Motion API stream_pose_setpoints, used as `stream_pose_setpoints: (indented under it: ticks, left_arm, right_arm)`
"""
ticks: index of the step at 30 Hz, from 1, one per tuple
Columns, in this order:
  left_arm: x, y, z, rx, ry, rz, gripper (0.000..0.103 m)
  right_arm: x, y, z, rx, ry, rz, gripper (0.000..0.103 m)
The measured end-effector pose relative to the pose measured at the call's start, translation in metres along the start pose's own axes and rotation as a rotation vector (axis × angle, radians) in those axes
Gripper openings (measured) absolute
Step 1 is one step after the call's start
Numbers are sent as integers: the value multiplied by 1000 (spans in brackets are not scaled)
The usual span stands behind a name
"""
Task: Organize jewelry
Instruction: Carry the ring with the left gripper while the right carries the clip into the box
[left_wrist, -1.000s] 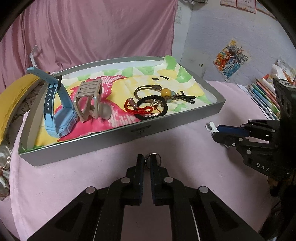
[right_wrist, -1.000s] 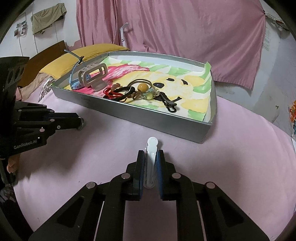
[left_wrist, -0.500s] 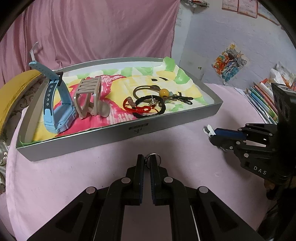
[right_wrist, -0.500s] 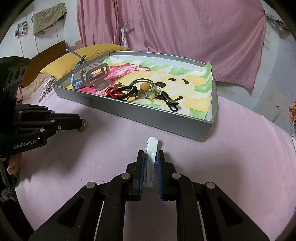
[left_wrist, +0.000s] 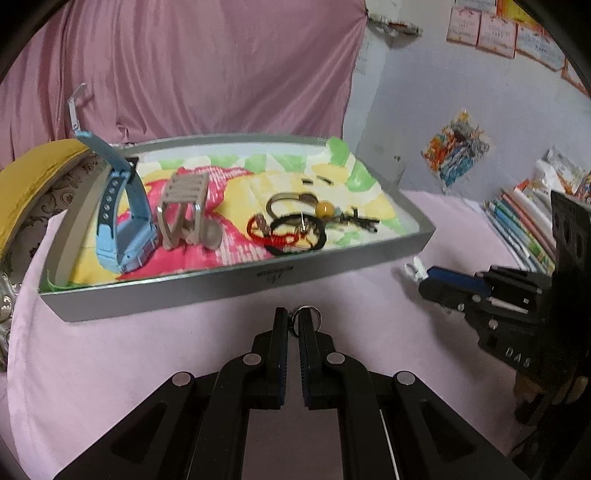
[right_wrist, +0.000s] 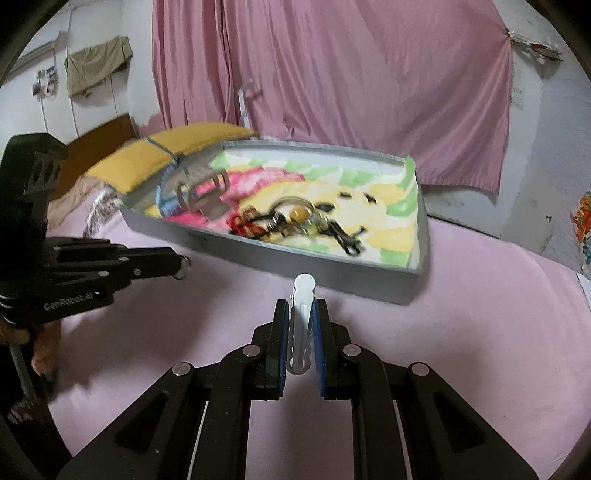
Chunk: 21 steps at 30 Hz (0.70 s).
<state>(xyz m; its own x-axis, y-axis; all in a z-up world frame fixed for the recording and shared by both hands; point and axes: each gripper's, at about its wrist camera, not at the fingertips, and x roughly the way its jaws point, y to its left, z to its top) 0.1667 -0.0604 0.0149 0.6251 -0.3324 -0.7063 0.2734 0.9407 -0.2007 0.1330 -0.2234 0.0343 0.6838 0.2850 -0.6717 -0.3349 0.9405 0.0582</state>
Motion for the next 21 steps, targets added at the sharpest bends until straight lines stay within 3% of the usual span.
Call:
stream_pose_setpoints:
  ticks: [14, 21]
  left_arm:
    - [-42, 3, 31, -46, -359, -8, 6]
    - [-31, 5, 44, -63, -419, 14, 6]
  right_arm:
    - [-30, 10, 36, 20, -310, -43, 11]
    - [-31, 13, 51, 8, -394, -61, 11]
